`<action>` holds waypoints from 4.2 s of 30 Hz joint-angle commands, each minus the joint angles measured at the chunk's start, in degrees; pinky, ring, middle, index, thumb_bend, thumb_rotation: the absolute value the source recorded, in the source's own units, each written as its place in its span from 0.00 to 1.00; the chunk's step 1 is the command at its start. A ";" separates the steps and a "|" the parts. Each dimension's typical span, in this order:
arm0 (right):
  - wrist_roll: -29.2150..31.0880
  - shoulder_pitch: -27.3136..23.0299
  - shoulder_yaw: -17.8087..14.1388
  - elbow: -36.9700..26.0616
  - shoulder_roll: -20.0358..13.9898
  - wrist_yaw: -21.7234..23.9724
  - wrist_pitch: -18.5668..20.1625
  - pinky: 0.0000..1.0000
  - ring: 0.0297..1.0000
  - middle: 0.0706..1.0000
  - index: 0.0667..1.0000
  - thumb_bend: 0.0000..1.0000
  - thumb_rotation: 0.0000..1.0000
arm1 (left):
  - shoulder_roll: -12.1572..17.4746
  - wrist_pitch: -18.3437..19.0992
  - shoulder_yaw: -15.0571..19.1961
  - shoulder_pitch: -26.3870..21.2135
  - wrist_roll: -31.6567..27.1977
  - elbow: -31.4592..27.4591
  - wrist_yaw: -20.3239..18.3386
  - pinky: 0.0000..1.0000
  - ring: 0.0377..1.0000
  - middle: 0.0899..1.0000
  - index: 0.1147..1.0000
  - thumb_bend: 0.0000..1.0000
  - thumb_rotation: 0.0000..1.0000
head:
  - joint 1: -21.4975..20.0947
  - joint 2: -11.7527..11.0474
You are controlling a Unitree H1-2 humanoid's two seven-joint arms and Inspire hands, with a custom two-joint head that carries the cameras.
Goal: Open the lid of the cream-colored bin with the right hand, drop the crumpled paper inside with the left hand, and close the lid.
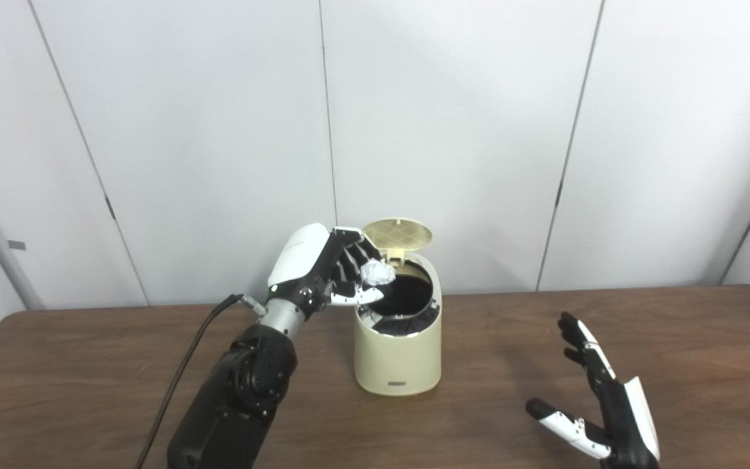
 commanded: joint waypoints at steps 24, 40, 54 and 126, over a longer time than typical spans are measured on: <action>-1.36 1.08 1.60 2.42 3.96 -1.23 -1.70 0.84 0.89 0.89 0.91 0.94 0.70 | -0.98 0.04 -1.20 -3.15 -1.69 -0.53 -0.52 0.37 0.42 0.42 0.44 0.50 0.00 | -0.57 0.19; -1.12 1.37 1.54 1.74 3.66 -0.98 -1.24 0.84 0.89 0.89 0.91 0.95 0.69 | -0.17 1.55 -1.35 -2.91 -2.80 -2.98 -3.15 0.46 0.47 0.42 0.45 0.52 0.00 | -0.36 0.40; -0.70 1.21 1.50 1.95 3.66 -0.80 -1.16 0.85 0.89 0.89 0.91 0.98 0.70 | 0.36 2.12 -1.77 -3.07 -2.46 -3.33 -4.77 0.49 0.54 0.55 0.54 1.00 0.08 | -0.28 0.42; 1.95 1.32 -0.41 2.41 -0.22 0.65 -1.12 0.85 0.89 0.89 0.92 0.94 0.71 | 6.89 -12.48 19.82 31.18 -28.82 -19.66 -6.82 0.71 0.77 0.76 0.73 0.91 0.28 | 3.15 1.49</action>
